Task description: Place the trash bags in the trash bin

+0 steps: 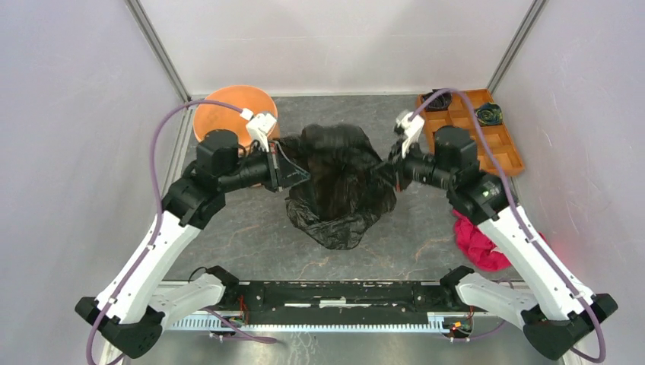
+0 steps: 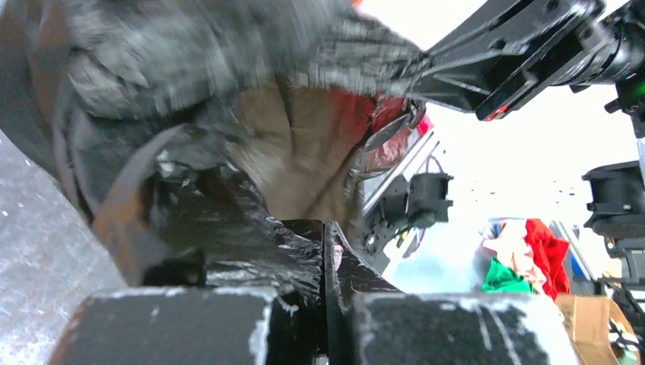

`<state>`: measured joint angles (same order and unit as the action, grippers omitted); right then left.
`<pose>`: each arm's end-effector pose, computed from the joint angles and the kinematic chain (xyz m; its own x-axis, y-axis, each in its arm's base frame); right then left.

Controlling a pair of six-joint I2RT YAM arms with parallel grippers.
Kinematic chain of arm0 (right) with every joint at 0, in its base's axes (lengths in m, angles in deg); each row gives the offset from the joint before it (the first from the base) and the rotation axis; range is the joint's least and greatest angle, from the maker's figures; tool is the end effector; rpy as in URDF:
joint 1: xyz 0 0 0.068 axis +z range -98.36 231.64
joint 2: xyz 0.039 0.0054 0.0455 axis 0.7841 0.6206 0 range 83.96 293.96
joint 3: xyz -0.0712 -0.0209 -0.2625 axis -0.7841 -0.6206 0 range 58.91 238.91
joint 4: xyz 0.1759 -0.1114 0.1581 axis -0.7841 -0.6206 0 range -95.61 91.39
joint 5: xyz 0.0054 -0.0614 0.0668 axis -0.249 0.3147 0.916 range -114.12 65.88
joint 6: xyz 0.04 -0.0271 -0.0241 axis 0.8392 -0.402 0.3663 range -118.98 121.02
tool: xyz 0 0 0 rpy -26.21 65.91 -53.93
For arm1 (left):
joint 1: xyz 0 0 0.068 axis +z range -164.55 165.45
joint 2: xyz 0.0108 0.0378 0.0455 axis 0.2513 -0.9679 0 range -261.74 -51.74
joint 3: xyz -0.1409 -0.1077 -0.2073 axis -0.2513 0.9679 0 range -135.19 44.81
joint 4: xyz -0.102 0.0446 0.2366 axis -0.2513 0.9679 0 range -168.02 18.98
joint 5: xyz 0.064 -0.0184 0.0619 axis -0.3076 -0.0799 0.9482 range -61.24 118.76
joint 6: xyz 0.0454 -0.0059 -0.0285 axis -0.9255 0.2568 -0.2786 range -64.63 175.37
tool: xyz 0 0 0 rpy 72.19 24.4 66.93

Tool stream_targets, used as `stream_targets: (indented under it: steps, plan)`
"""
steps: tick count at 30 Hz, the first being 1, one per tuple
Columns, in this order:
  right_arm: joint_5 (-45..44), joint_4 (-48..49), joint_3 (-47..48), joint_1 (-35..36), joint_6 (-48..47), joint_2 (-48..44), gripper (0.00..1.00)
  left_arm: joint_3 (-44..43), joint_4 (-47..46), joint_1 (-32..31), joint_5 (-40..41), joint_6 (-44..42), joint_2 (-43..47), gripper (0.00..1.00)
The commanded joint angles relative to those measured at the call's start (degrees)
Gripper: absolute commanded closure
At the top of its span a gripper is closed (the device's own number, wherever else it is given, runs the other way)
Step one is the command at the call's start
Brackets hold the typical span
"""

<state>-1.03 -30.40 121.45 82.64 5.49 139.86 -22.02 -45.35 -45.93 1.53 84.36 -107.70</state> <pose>0.1685 0.1176 0.3746 -0.4238 -0.1711 -0.8894 -0.7473 0.6209 0.2366 0.1619 -0.1179 0.3980 -0.6776 -0.0917 -0.7297 0.5685 0.5642 -0.5987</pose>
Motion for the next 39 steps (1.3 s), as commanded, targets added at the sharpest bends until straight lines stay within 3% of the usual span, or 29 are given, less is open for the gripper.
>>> stream_targets:
  steps: [1, 6, 9, 13, 19, 24, 31, 35, 39]
  plan:
    - [0.9, 2.7, 11.2, -1.7, 5.0, 7.3, 1.0, -4.6, -0.7, -0.1, 6.1, 2.0, -1.6, 0.97]
    - [-5.1, 3.3, 11.7, -1.8, 2.0, 9.6, 1.0, -5.6, -2.2, -0.1, 3.9, 5.0, -5.4, 0.98]
    - [0.5, 9.1, 8.0, -1.7, 2.4, 6.5, 0.99, -3.5, -10.9, -0.1, -1.8, 8.2, -4.1, 0.98]
    - [9.3, 19.7, 4.4, -0.3, 9.6, 5.3, 0.96, -3.8, -18.4, -0.1, -4.8, 12.4, -5.3, 0.98]
    - [11.0, 26.1, 4.2, 0.6, 18.6, 7.3, 0.89, -5.5, -22.3, -0.1, -4.0, 17.0, -8.0, 0.98]
    - [10.7, 28.3, 5.7, 1.8, 22.5, 8.1, 0.77, -6.5, -21.6, -0.1, -3.4, 17.8, -9.5, 0.98]
    - [7.3, 28.9, 4.6, 4.8, 25.3, 7.9, 0.5, -6.1, -22.2, -0.1, -2.7, 19.0, -9.8, 0.98]
    - [0.6, 26.6, 5.5, 8.7, 24.4, 8.8, 0.27, -5.7, -23.5, -0.1, -3.3, 20.6, -10.0, 0.98]
    - [-6.9, 24.3, 7.0, 13.6, 22.6, 10.1, 0.16, -5.9, -23.7, -0.1, -3.4, 21.1, -9.9, 0.98]
